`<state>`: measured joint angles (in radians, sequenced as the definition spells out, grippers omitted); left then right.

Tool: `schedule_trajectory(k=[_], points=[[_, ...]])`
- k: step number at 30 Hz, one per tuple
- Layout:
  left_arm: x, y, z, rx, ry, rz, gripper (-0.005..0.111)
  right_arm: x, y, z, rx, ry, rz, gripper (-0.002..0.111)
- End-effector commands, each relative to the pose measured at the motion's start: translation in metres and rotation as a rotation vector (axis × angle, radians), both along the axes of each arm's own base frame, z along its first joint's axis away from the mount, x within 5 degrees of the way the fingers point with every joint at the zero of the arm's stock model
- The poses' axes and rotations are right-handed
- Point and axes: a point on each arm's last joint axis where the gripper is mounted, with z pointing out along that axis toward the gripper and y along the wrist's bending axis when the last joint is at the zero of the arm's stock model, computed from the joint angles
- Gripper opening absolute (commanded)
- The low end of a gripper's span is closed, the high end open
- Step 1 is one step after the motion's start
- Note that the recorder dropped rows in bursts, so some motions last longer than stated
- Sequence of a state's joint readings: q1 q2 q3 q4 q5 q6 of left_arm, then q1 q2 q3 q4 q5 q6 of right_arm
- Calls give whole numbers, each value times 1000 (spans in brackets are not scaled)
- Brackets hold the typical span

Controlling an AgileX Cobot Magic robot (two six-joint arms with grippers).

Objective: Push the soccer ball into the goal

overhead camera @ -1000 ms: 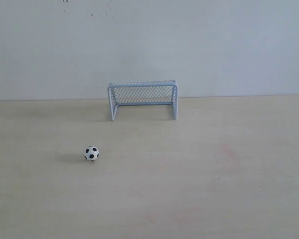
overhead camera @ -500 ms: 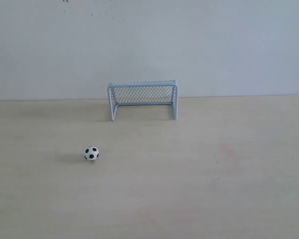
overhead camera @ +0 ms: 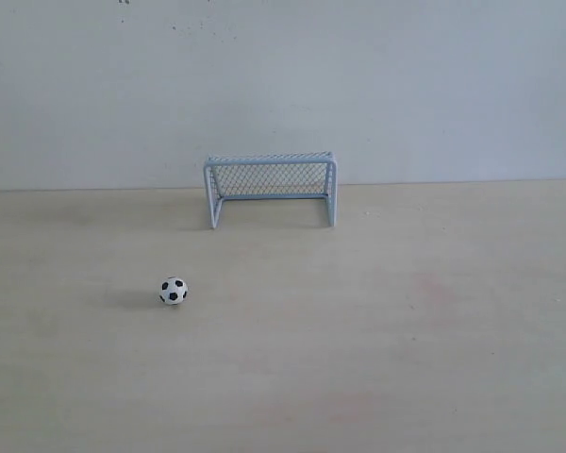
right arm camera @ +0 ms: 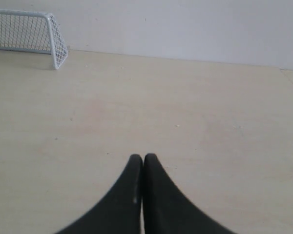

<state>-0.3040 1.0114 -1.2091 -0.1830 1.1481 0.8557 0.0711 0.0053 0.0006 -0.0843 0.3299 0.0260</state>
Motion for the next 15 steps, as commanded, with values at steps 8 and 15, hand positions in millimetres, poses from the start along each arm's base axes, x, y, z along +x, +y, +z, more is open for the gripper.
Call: schedule_trajectory(k=[8,15], points=[[108,-9,-71,477,2,-152,4,0,0,1,-3,-13,-2,0],[137,-14,-127,639,81,-583,4,0,0,1,-3,-13,-2,0]])
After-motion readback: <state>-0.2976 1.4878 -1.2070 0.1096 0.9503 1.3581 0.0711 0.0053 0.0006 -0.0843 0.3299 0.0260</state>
